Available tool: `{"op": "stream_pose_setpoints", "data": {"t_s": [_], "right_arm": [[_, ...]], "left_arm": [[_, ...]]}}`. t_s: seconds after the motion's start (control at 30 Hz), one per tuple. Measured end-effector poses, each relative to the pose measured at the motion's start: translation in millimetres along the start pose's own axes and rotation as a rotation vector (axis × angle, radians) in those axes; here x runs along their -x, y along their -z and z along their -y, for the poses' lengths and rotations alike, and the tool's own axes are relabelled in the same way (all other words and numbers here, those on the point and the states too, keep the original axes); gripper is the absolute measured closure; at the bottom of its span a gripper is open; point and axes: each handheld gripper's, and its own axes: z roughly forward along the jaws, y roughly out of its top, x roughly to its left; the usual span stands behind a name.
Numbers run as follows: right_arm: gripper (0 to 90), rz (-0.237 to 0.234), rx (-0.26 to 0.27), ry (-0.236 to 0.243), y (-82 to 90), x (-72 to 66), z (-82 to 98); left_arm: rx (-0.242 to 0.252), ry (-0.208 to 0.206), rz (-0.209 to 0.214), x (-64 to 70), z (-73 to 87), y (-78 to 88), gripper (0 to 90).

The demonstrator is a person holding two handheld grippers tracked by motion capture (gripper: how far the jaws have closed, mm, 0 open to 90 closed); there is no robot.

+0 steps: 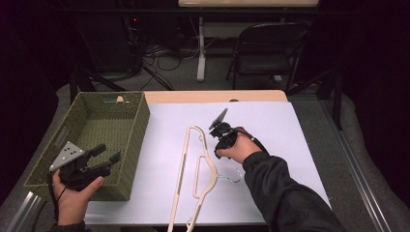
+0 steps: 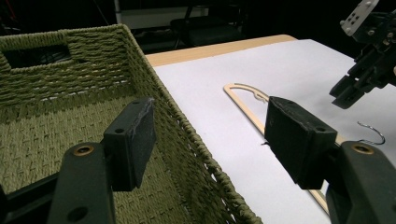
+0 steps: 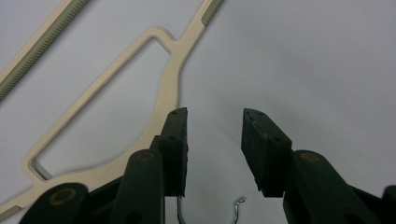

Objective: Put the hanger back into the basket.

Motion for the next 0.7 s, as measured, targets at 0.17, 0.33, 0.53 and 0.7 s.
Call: {"op": "stream_pose_setpoints", "data": {"t_s": [0.17, 0.33, 0.53, 0.7], "right_arm": [[61.5, 0.007, 0.001, 0.019, -6.8, -4.7, -1.6], [62.7, 0.013, -0.012, 0.045, -14.4, -12.4, -5.0], [63.4, -0.003, -0.018, 0.043, -24.0, -17.6, -8.8], [63.7, -0.013, -0.056, 0.056, -35.2, -23.0, -11.6]], "left_arm": [[-0.002, -0.004, 0.005, 0.8, -0.1, -0.7, 33.6], [-0.003, -0.002, 0.004, 0.3, 0.3, -1.1, 33.6], [-0.002, -0.002, 0.002, 0.1, 0.3, -0.6, 33.6], [-0.005, -0.001, 0.002, 0.1, 0.8, -1.3, 33.6]]}}
